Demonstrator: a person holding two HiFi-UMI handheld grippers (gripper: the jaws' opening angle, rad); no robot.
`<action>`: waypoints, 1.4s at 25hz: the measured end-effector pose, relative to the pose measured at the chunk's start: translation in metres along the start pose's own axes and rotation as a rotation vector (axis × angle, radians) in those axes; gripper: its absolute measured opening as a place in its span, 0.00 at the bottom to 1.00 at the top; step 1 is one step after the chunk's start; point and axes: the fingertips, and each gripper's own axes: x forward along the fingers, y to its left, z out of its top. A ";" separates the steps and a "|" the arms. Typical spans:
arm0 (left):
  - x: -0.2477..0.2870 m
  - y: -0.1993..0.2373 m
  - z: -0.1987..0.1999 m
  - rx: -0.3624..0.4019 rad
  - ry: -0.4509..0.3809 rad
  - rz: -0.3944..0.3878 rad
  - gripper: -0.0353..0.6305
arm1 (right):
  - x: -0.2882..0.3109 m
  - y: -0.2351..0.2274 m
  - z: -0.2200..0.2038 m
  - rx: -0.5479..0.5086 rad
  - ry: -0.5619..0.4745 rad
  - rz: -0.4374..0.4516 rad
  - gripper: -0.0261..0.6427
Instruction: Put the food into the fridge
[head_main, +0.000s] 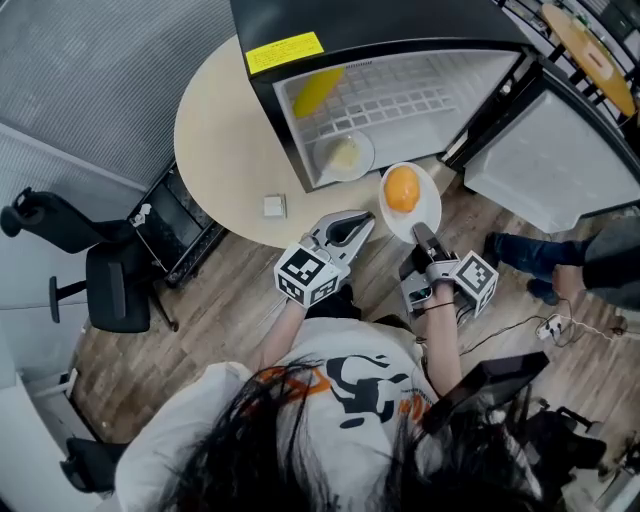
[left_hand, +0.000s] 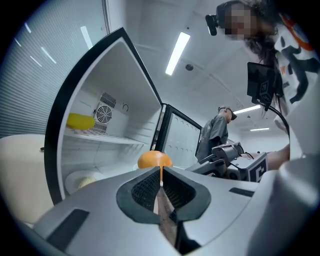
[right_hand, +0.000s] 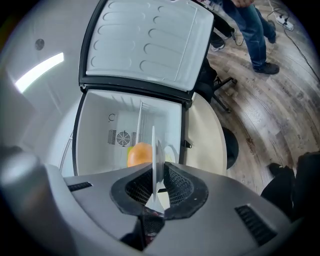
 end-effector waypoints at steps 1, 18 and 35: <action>0.001 0.002 -0.001 -0.004 0.001 -0.001 0.07 | 0.003 0.000 0.002 0.000 -0.002 -0.003 0.10; 0.037 0.026 -0.003 -0.021 0.022 0.083 0.07 | 0.045 -0.001 0.053 0.015 0.053 -0.006 0.10; 0.092 0.054 0.001 -0.047 0.023 0.198 0.07 | 0.134 -0.014 0.094 0.014 0.127 -0.001 0.10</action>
